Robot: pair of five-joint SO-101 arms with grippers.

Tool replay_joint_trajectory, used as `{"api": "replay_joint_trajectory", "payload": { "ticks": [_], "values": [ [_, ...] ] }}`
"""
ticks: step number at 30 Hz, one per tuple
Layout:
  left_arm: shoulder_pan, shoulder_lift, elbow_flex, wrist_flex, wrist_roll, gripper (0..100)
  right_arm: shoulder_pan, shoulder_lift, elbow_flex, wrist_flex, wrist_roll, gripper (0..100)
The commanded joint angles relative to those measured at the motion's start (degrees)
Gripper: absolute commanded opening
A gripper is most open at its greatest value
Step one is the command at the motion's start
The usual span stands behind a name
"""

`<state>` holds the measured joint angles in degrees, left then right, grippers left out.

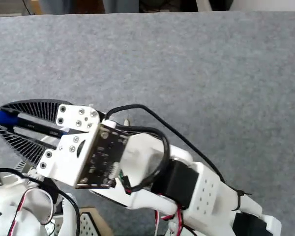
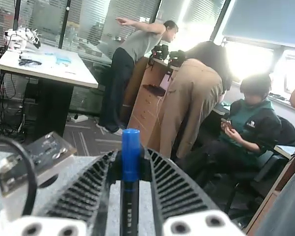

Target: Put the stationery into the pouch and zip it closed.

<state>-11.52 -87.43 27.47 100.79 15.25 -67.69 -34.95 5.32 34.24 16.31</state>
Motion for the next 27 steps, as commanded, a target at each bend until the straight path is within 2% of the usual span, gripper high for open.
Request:
{"api": "replay_joint_trajectory", "payload": {
  "ticks": [1, 18, 27],
  "values": [
    [-0.4, 0.1, 0.3, 0.1, -0.4, 3, 1.1, 0.3, 0.4, -1.2, 2.0, 1.2],
    [-0.7, 4.9, -0.2, 0.1, -0.5, 3, 5.9, -0.1, 2.9, -0.7, 2.5, 1.5],
    [-0.8, 4.9, -0.2, 0.1, -0.6, 3, 6.0, -0.1, 2.5, 1.6, 2.5, 1.5]
  ]
}}
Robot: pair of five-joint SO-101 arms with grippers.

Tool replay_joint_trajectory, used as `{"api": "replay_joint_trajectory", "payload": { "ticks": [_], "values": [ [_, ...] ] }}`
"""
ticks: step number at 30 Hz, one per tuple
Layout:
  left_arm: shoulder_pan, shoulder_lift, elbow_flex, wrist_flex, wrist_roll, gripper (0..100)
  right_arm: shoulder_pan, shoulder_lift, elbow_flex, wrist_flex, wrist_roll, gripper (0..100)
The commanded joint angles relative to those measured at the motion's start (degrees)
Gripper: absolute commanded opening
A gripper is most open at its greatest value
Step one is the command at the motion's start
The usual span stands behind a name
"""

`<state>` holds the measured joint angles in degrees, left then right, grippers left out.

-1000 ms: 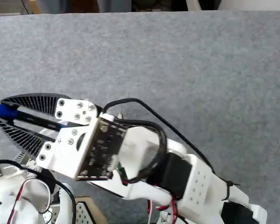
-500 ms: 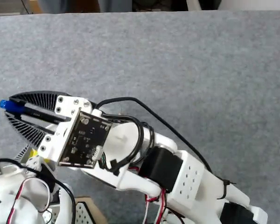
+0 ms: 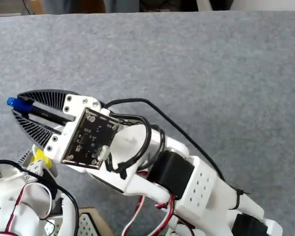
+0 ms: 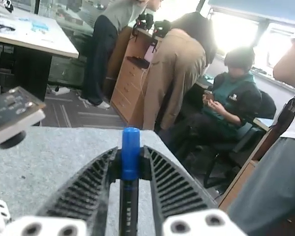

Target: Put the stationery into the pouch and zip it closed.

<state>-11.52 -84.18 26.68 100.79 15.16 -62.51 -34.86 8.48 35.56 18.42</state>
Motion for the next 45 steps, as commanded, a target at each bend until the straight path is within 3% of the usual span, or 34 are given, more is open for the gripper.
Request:
{"api": "replay_joint_trajectory", "payload": {
  "ticks": [1, 11, 17, 29, 35, 41, 45],
  "values": [
    [-0.8, 1.7, 0.6, 0.1, -0.5, 3, 0.8, -0.2, -0.7, 0.2, 0.4, 1.5],
    [-0.8, 1.8, 0.6, 0.1, -0.6, 3, 0.5, -0.2, -0.7, 0.0, 0.4, 1.6],
    [-0.8, 1.9, 0.6, 0.1, -0.6, 3, 0.5, -0.1, -2.2, 0.4, 0.5, 16.9],
    [-0.8, 2.0, 0.6, 0.1, -0.6, 3, 1.7, -1.1, -2.3, 0.4, 0.5, 12.1],
    [-0.8, 2.0, 0.6, 0.0, -0.6, 3, 17.0, -9.1, -2.0, 9.1, 0.2, 12.1],
    [-4.1, 2.1, 0.5, -0.1, -0.6, 3, 38.2, -12.5, -1.8, 29.0, 0.4, 12.1],
    [-6.4, 2.1, 0.5, -0.1, -0.6, 3, 46.3, -8.4, -0.7, 41.5, 0.4, 12.1]
  ]
}}
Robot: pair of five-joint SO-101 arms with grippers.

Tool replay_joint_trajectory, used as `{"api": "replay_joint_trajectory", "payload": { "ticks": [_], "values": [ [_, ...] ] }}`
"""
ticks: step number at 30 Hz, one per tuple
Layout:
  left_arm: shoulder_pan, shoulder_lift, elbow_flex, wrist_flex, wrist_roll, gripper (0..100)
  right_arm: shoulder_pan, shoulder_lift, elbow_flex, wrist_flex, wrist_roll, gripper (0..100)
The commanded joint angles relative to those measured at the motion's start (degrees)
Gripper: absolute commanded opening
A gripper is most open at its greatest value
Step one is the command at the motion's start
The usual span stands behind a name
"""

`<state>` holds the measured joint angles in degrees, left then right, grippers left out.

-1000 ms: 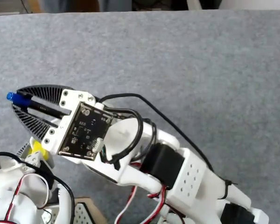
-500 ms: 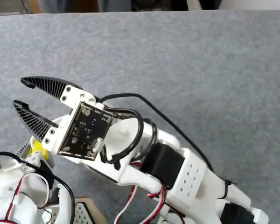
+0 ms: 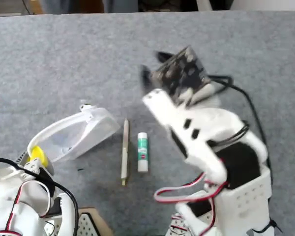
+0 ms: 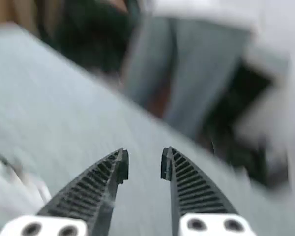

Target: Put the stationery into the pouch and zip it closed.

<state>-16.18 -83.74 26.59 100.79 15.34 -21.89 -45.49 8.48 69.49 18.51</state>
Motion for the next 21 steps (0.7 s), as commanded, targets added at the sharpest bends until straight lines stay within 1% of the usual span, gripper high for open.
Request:
{"api": "replay_joint_trajectory", "payload": {
  "ticks": [1, 3, 6, 12, 15, 17, 21],
  "values": [
    [-1.7, 1.7, 0.6, -0.1, -0.8, 3, 6.7, 3.9, 0.0, 9.1, 0.4, 12.1],
    [-1.7, 1.7, 0.6, -0.1, -0.8, 3, 8.3, 7.6, 2.2, 10.3, 0.4, 12.1],
    [-1.7, 1.7, 0.6, -0.1, -0.8, 3, 8.6, 11.7, 5.1, 9.8, 0.4, 12.3],
    [-1.7, 1.7, 0.6, -0.1, -0.8, 3, 8.3, 14.0, 11.8, 10.0, -0.1, 12.3],
    [-1.7, 1.7, 0.6, -0.1, -0.8, 3, 6.0, 17.4, 17.6, 9.8, -0.2, 12.3],
    [-1.7, 1.7, 0.6, -0.1, -0.8, 3, 4.7, 20.6, 20.7, 9.1, -1.8, 12.3],
    [-1.7, 1.7, 0.6, -0.1, -0.8, 3, 1.2, 26.3, 22.7, 5.0, -3.7, 12.5]
  ]
}}
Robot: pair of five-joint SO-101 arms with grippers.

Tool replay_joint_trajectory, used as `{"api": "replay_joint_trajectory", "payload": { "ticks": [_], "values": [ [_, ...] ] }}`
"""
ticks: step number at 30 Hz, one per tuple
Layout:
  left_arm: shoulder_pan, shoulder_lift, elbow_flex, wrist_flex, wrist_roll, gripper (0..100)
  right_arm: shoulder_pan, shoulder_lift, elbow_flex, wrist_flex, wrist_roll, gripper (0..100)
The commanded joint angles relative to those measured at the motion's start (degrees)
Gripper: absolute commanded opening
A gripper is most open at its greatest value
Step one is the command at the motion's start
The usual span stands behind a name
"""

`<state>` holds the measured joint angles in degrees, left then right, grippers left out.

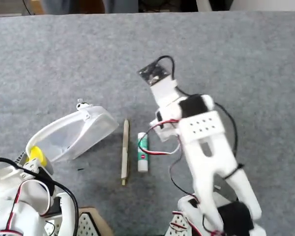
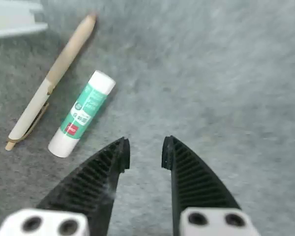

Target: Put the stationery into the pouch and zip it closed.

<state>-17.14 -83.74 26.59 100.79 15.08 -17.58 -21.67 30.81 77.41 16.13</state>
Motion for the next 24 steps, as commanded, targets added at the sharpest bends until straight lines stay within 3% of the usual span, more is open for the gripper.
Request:
{"api": "replay_joint_trajectory", "payload": {
  "ticks": [1, 8, 13, 24],
  "values": [
    [-0.7, 1.7, 0.6, -0.1, -0.5, 3, -4.5, 3.9, 0.4, -3.3, -1.3, 13.2],
    [-0.7, 1.7, 0.6, -0.1, -0.5, 3, -11.3, 14.5, -0.2, -8.0, -1.4, 27.6],
    [-0.7, 1.7, 0.6, -0.1, -0.5, 3, -11.0, 22.3, -2.7, -12.7, -4.2, 27.3],
    [-0.7, 1.5, 0.6, -0.1, -0.5, 3, -11.2, 36.0, -16.1, -12.1, -5.8, 27.3]
  ]
}}
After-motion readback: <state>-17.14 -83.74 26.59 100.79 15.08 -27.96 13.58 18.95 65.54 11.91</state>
